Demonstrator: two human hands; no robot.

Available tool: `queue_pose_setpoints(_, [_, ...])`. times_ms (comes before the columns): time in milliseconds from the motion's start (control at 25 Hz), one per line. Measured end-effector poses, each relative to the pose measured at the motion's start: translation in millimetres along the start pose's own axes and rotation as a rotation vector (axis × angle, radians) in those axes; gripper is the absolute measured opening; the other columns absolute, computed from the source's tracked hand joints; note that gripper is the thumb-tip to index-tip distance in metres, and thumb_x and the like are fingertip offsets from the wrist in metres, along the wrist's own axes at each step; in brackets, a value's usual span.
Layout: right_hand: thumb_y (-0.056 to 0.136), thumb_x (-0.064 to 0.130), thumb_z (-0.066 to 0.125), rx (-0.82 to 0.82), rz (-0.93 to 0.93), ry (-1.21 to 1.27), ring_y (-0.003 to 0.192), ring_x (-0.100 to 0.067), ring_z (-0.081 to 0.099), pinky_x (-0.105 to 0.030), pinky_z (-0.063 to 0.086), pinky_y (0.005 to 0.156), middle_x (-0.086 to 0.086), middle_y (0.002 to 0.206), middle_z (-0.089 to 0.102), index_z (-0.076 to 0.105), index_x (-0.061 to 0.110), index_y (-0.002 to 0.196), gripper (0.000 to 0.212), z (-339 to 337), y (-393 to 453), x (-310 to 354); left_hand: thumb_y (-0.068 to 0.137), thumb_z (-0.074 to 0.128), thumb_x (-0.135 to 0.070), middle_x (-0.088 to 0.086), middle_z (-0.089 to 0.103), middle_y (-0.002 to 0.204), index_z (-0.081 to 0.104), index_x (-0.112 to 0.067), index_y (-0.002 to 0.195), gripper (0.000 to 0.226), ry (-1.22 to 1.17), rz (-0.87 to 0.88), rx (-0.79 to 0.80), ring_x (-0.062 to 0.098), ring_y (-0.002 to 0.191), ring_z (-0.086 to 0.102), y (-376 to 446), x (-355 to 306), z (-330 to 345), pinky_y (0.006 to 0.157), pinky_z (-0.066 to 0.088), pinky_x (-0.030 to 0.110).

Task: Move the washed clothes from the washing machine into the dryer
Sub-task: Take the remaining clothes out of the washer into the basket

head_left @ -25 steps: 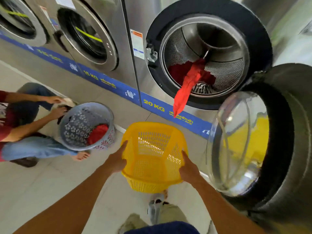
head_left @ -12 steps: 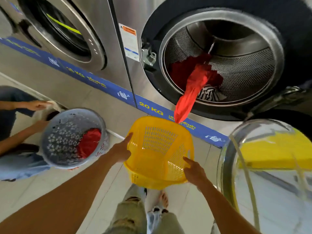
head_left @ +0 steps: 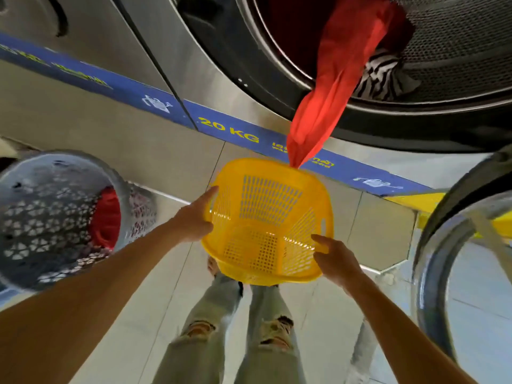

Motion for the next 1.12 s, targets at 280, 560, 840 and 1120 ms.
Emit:
queue_pose_setpoints(280, [0.088, 0.004, 0.047, -0.178, -0.011, 0.079, 0.114, -0.033, 0.061, -0.032, 0.047, 0.094, -0.014, 0.133, 0.062, 0.06, 0.031, 0.132, 0.054, -18, 70, 12, 0.077, 0.049, -0.002, 0.009, 0.056, 0.139, 0.027, -0.051, 0.146, 0.088, -0.011, -0.052, -0.21, 0.031, 0.1, 0.063, 70, -11, -2, 0.058, 0.045, 0.022])
queue_pose_setpoints(560, [0.089, 0.007, 0.043, -0.411, -0.132, 0.097, 0.109, -0.037, 0.061, -0.035, 0.044, 0.092, -0.013, 0.12, 0.07, 0.065, 0.023, 0.122, 0.043, -31, 71, 19, 0.084, 0.048, -0.004, 0.023, 0.067, 0.095, 0.031, -0.049, 0.146, 0.078, 0.002, 0.137, -0.326, 0.009, 0.05, 0.048, 73, -37, -16, 0.057, 0.04, 0.023])
queue_pose_setpoints(840, [0.097, 0.005, 0.038, -0.452, -0.136, 0.09, 0.1, -0.039, 0.06, -0.039, 0.044, 0.076, -0.022, 0.114, 0.057, 0.046, 0.016, 0.135, 0.04, 20, 78, -8, 0.088, 0.058, -0.013, 0.013, 0.053, 0.061, 0.014, -0.049, 0.15, 0.084, 0.102, 0.238, -0.291, 0.028, 0.056, 0.056, 83, -17, 21, 0.057, 0.046, 0.037])
queue_pose_setpoints(1120, [0.089, 0.004, 0.051, -0.444, -0.059, 0.07, 0.114, -0.036, 0.053, -0.038, 0.045, 0.089, -0.015, 0.127, 0.045, 0.06, 0.019, 0.115, 0.031, 13, 95, -16, 0.077, 0.059, -0.004, 0.017, 0.052, 0.14, 0.018, -0.048, 0.149, 0.094, 0.203, 0.078, -0.003, 0.032, 0.09, 0.063, 109, -26, 25, 0.071, 0.051, 0.032])
Point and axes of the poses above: each hand's wrist, its own y-axis towards the middle knuckle, its own z-axis out of the palm, x = y × z, the point moved 9 cm from there along y, towards the middle knuckle
